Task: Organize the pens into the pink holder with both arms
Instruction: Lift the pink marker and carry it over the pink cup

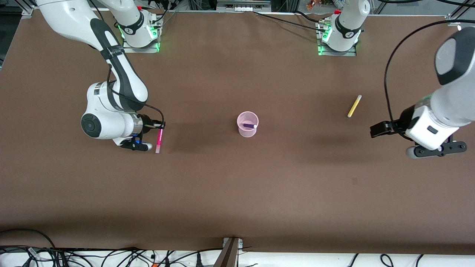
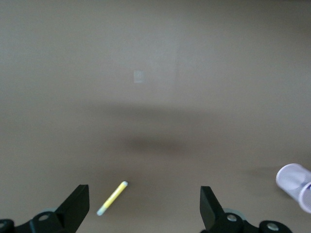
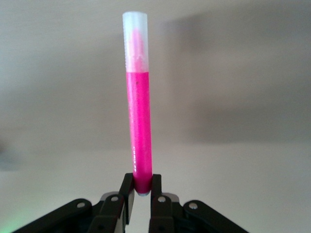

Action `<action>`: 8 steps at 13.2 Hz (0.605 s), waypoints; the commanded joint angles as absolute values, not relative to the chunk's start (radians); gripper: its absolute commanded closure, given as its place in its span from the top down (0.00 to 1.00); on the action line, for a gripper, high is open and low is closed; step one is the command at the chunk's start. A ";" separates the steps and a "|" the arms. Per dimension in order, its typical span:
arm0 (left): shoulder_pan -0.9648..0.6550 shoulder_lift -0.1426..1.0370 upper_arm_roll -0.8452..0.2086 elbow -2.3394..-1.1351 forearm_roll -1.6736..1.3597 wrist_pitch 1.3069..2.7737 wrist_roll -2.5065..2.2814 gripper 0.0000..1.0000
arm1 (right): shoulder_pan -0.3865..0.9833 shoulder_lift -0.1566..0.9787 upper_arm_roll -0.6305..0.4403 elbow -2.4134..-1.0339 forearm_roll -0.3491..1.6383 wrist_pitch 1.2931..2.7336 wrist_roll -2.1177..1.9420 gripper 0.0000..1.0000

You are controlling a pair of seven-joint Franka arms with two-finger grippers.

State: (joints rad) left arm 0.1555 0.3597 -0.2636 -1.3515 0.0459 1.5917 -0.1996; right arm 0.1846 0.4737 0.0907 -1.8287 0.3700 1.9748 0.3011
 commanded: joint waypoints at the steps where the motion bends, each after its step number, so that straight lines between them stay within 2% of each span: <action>1: 0.212 0.293 -0.281 -1.478 0.002 1.633 -0.083 1.00 | 0.273 0.474 0.090 -1.770 0.507 1.912 0.508 0.01; 4: 0.222 0.181 -0.281 -1.695 -0.014 1.828 -0.061 1.00 | 0.357 0.477 0.095 -1.708 0.807 1.914 0.705 0.01; 8: 0.225 0.192 -0.279 -1.649 -0.015 1.832 -0.023 1.00 | 0.481 0.485 0.094 -1.697 1.113 2.066 0.879 0.01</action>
